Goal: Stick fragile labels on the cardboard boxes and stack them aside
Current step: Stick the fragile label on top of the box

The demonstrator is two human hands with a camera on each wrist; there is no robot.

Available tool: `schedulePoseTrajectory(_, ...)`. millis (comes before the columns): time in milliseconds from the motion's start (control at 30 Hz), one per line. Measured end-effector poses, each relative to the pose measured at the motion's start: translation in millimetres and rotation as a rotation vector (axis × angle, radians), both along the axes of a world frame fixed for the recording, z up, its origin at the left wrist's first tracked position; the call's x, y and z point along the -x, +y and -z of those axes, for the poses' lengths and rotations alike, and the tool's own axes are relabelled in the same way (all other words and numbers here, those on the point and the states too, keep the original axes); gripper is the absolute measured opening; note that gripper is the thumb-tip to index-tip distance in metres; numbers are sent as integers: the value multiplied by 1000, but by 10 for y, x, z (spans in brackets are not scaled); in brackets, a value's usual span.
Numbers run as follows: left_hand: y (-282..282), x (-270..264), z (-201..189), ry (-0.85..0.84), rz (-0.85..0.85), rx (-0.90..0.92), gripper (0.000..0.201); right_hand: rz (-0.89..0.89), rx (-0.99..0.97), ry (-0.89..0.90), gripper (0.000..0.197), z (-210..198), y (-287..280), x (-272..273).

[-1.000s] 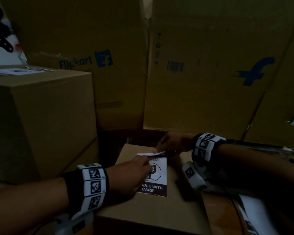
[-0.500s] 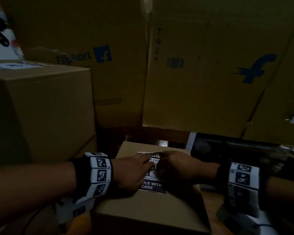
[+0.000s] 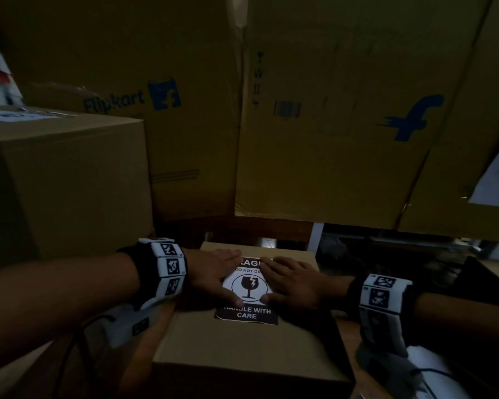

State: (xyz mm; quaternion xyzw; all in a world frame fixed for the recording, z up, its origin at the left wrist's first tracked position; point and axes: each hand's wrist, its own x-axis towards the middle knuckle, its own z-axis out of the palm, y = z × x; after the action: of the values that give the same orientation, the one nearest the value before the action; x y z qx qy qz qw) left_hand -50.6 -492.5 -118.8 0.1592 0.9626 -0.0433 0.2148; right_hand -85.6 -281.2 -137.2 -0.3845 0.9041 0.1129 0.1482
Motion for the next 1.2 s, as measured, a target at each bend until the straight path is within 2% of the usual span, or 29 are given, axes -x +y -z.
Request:
schedulePoseTrajectory(167,-39,-11,55,13,-38,-21,117,52,-17,-44,90,-97,-60,-39)
schedulePoseTrajectory(300,-79,-51,92,15,-36,2,128,69,-83,-96,107,-277,-101,-95)
schedulePoseTrajectory(433,-69,-119,-14,-7,-43,94,135,-6,-140,-90,115,-470,-242,-135)
schedulePoseTrajectory(533,-94,-178,-17,-10,-66,97,134,10,-140,-126,120,-437,-324,-111)
schedulePoseTrajectory(667,-92,-246,29,6,-93,32,130,36,-115,-125,117,-308,-216,-79)
schedulePoseTrajectory(800,-132,-415,59,32,-84,-49,116,51,-136,-133,123,-292,-216,-44)
schedulePoseTrajectory(867,-175,-493,110,38,-86,-74,113,100,-112,-157,118,-349,-332,-107)
schedulePoseTrajectory(967,-231,-536,177,27,-91,-91,114,92,-27,-105,81,-271,-567,-240)
schedulePoseTrajectory(1000,-244,-538,186,23,-94,-102,114,79,-23,-97,76,-207,-607,-259)
schedulePoseTrajectory(1200,-228,-589,193,29,-101,-124,109,193,-31,-142,78,-100,-210,-206)
